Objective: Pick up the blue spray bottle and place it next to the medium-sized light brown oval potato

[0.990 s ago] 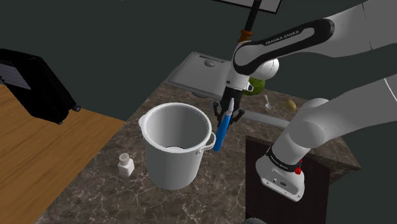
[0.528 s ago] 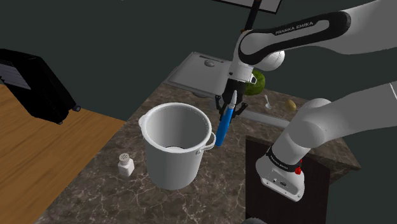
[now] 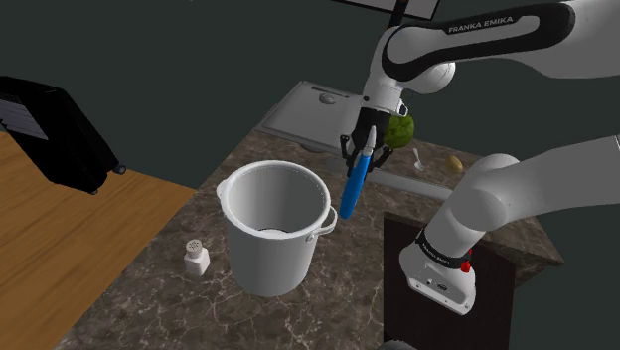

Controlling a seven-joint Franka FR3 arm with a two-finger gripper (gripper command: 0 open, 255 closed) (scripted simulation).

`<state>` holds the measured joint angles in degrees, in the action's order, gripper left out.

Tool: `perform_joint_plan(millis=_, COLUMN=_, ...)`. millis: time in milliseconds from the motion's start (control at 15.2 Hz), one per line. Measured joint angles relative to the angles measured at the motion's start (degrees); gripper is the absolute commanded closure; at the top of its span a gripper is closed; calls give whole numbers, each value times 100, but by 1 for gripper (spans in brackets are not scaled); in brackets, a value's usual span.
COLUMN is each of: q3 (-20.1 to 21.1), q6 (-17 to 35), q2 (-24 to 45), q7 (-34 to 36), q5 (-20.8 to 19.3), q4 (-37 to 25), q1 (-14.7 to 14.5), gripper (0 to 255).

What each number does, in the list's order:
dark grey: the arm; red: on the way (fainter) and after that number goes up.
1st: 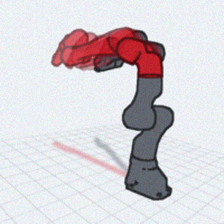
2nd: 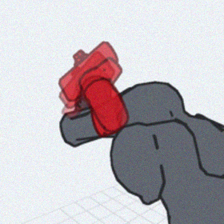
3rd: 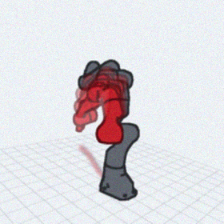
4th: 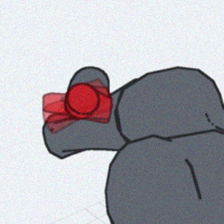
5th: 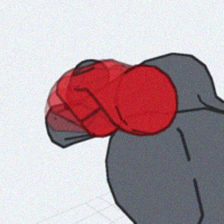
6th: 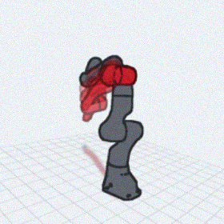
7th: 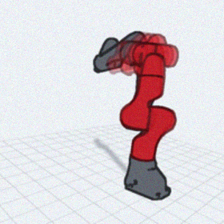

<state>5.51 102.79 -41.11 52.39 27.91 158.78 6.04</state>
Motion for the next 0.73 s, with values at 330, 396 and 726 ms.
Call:
perform_joint_plan(millis=330, q3=-48, q6=-424, q2=-171, q7=174, q5=-76, q4=-287, q1=13, gripper=255)
perform_joint_plan(millis=396, q3=-61, q6=-518, q2=-208, q7=210, q5=-93, q4=-349, q1=16, gripper=255)
perform_joint_plan(millis=726, q3=-116, q6=-871, q2=-251, q7=341, q5=-159, q4=-682, q1=31, gripper=255)
